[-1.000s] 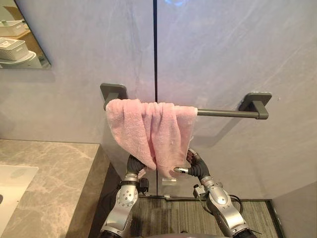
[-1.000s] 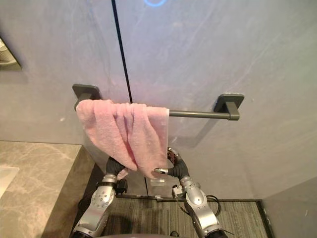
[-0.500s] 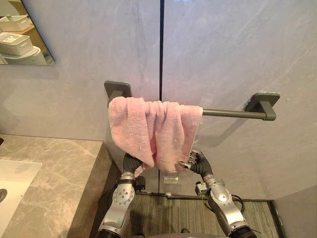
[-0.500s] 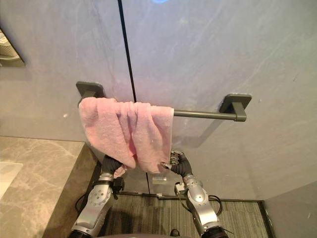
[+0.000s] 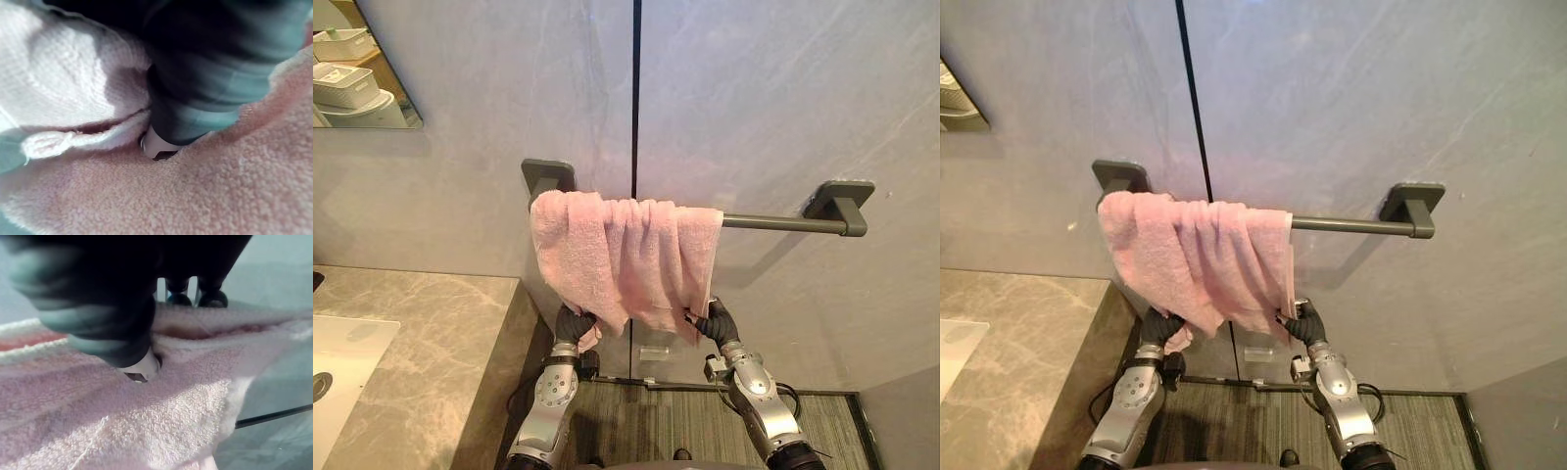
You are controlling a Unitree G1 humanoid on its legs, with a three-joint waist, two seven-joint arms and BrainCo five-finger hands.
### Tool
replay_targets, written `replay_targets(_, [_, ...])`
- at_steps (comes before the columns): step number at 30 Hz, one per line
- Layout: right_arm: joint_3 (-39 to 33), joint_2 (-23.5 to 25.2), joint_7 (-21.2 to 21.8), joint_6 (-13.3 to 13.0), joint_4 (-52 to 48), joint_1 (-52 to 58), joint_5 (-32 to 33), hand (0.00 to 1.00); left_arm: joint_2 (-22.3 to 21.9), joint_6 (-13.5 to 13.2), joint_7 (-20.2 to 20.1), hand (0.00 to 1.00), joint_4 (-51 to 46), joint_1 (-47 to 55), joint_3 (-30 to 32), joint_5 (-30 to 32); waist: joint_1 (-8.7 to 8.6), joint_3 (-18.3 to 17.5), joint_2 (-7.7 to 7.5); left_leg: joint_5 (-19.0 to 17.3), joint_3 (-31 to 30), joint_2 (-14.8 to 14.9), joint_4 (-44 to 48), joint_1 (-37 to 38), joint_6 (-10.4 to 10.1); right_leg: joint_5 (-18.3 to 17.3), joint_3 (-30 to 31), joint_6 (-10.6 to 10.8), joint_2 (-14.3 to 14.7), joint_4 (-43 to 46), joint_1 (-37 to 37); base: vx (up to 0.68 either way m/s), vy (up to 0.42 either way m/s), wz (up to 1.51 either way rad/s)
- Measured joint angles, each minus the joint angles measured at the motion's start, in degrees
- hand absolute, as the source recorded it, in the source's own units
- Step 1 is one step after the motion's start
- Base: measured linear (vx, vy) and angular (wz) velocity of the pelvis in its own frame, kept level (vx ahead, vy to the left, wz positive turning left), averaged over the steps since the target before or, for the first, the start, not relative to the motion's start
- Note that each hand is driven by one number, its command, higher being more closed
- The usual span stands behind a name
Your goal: Organize washtable
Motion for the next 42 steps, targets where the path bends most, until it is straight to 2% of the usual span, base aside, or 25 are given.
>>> replay_targets(9, [-3.50,1.65,-0.09,-0.04,-0.93,0.23,0.71,1.00,-0.63,0.00,-1.12,1.00,-0.10,0.09,0.19,0.00,-0.02,0.08,0.06,0.00,0.40,0.03,-0.15,0.06,0.06,0.00,0.55,0.07,-0.07,0.01,-0.20,-0.03,-0.015,-0.02])
replay_targets(16, [-7.62,2.60,-0.10,-0.16,-7.40,3.18,2.50,1.00,-3.07,0.00,-2.30,1.00,-2.44,0.09,0.01,0.01,0.07,0.41,0.56,-0.13,1.26,0.04,-0.15,0.12,0.13,-0.04,1.62,0.12,-0.02,0.22,-0.52,-0.02,-0.017,-0.06])
replay_targets(21, [-10.42,4.99,-0.09,-0.32,-11.04,4.33,2.92,1.00,-4.45,0.00,-2.63,1.00,-4.04,0.07,0.01,0.01,0.01,0.50,0.72,-0.29,1.65,0.04,-0.14,0.10,0.19,-0.09,1.72,0.20,0.04,0.23,-0.74,-0.01,-0.011,-0.04])
replay_targets(36, [-13.48,7.45,0.00,-0.67,-14.08,6.88,3.82,1.00,-5.95,0.01,-4.78,1.00,-5.20,-0.09,-0.05,0.02,-0.08,0.47,1.08,-1.40,2.24,0.06,1.13,-0.13,0.16,-0.29,2.23,0.43,-0.01,0.25,-0.71,-0.01,-0.006,-0.01])
replay_targets(42, [-14.05,7.43,0.00,-0.67,-10.50,8.12,3.80,1.00,-5.63,0.06,-5.00,1.00,-4.60,-0.04,-1.30,0.01,-1.38,0.51,1.45,-1.68,2.70,0.00,1.22,-0.10,0.19,-0.50,2.66,0.68,-0.16,0.26,-0.78,-0.01,-0.008,-0.02])
